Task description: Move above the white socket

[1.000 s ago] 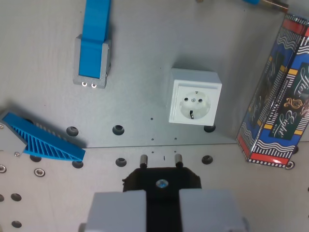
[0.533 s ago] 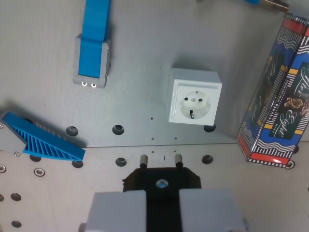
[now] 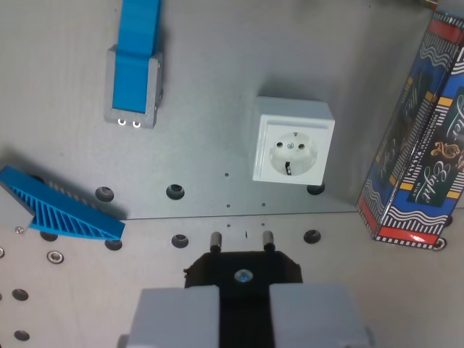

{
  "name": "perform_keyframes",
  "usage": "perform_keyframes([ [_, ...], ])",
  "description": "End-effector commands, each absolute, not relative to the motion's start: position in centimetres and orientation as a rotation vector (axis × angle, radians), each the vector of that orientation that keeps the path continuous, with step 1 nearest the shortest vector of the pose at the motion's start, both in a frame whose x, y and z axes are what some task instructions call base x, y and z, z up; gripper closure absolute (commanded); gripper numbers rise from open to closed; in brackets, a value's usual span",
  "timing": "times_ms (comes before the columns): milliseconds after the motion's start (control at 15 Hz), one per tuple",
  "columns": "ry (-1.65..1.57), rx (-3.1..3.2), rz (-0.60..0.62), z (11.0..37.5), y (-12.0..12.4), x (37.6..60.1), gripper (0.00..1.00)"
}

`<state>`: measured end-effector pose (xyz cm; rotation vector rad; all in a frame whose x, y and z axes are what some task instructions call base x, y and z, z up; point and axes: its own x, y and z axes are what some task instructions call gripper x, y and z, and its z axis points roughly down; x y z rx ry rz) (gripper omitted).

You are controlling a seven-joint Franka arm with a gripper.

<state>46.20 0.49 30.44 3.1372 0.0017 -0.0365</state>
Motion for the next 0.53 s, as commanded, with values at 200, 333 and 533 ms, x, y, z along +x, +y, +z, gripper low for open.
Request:
perform_keyframes([
  [200, -0.044, 3.139, 0.099, 28.4, -0.2, 45.6, 1.0],
  [333, -0.053, 3.139, 0.103, 27.7, -0.4, 45.3, 1.0],
  [533, -0.067, 3.14, 0.102, 26.4, -0.7, 44.9, 1.0],
])
